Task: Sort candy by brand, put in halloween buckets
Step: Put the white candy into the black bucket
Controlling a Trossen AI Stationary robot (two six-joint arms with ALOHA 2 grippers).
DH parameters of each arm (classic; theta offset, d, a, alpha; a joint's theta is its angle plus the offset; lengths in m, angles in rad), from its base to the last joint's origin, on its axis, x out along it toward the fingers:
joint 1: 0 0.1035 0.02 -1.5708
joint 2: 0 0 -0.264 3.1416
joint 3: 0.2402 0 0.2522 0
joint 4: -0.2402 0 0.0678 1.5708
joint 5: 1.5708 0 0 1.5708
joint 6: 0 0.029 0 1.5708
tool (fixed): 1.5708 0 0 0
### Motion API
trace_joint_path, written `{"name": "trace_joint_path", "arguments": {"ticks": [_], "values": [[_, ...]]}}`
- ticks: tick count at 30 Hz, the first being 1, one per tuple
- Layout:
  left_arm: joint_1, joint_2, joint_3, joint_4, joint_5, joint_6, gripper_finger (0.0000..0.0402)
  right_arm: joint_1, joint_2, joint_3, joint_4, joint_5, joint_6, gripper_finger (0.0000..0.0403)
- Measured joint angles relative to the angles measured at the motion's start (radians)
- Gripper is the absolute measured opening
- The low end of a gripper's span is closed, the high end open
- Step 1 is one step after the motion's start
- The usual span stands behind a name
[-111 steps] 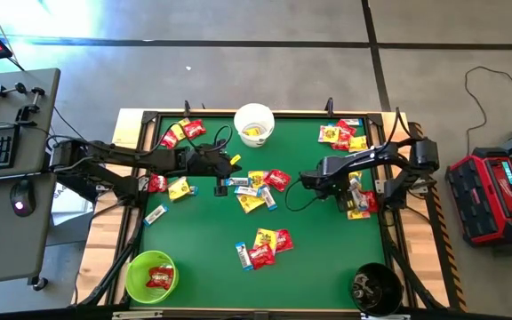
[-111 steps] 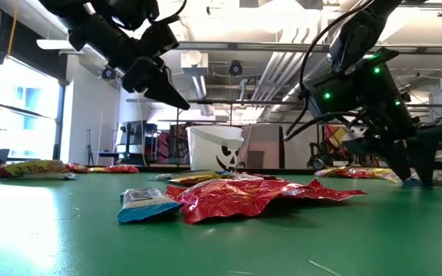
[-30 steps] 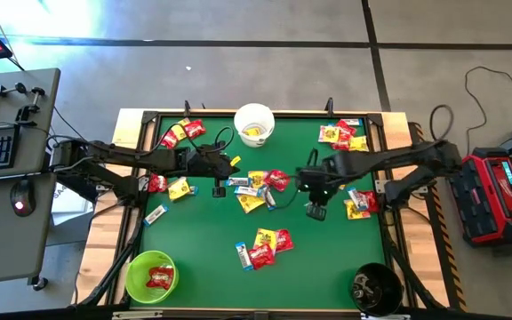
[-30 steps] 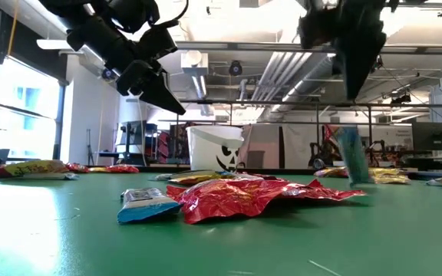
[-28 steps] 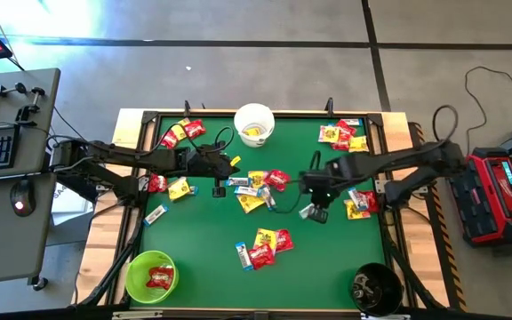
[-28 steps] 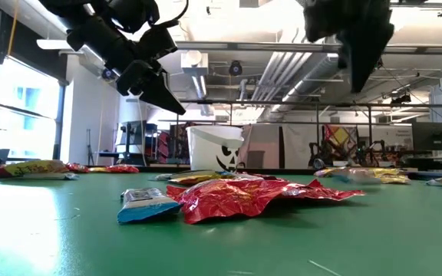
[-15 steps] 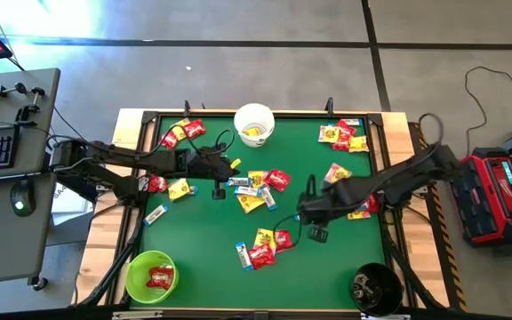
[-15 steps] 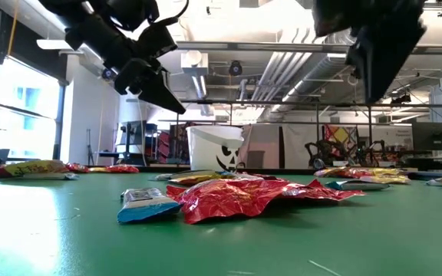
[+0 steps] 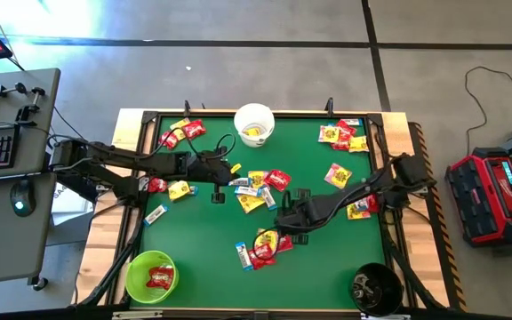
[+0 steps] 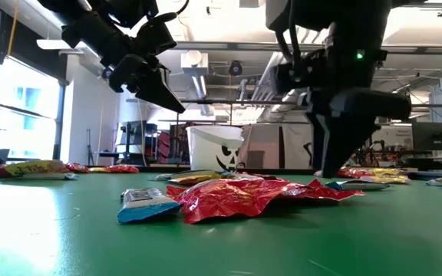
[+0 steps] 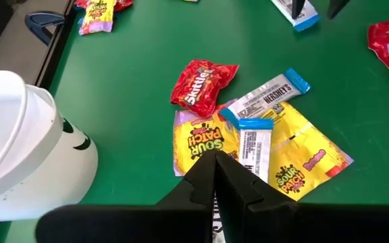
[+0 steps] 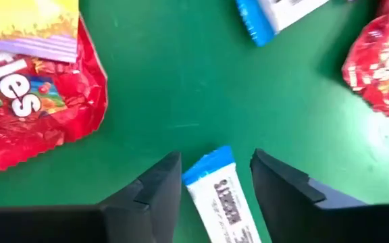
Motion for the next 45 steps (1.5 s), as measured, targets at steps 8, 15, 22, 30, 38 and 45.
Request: {"name": "trace_joint_path", "arguments": {"ticks": [8,15,22,30,38,45], "values": [[0.000,0.000,0.000,-0.016,0.000,-0.001,0.0000,0.019,0.011,0.000,0.003,0.006,0.043,0.0134],[0.000,0.000,0.000,-0.016,0.000,-0.001,0.0000,0.019,0.067,0.003,-0.009,0.025,0.042,0.0132],[0.000,0.000,0.000,-0.016,0.000,-0.009,0.0000,0.020,0.073,0.004,-0.015,0.013,0.053,0.0024],[0.000,0.000,0.000,-0.016,0.000,-0.016,0.0000,0.016,0.036,-0.003,-0.057,-0.004,0.055,0.0002],[0.000,0.000,0.000,-0.016,0.000,-0.010,0.0000,0.044,-0.115,-0.002,-0.115,0.056,0.159,0.0000],[0.000,0.000,0.000,-0.016,0.000,-0.016,0.0000,0.071,-0.126,-0.010,-0.122,0.043,0.192,0.0021]]}}
